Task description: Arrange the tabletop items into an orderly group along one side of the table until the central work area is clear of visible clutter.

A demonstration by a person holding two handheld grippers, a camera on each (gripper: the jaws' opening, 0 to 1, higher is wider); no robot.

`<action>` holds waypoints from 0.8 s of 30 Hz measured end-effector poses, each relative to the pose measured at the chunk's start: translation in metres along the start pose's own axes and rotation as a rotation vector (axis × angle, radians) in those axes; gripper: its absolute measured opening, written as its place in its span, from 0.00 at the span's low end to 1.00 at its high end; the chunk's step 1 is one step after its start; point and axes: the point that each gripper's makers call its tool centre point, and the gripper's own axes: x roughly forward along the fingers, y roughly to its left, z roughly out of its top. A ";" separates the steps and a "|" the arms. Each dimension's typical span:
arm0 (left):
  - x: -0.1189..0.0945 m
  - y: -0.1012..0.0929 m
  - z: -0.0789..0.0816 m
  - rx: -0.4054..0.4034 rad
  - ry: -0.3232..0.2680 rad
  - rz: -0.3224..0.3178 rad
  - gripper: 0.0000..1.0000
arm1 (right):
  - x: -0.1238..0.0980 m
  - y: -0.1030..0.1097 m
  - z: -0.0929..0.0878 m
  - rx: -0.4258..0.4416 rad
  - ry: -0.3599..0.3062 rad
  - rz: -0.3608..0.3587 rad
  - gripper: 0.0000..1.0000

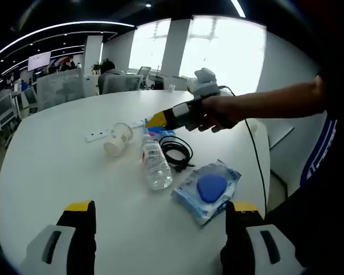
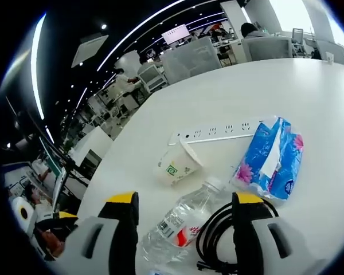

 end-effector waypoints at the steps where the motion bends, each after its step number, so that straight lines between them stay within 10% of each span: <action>1: 0.000 0.000 0.000 0.000 -0.001 0.000 0.93 | 0.001 -0.001 0.000 0.002 0.002 -0.001 0.60; 24: 0.009 0.010 0.008 0.001 -0.022 -0.017 0.87 | 0.040 -0.023 -0.003 0.100 0.013 -0.031 0.47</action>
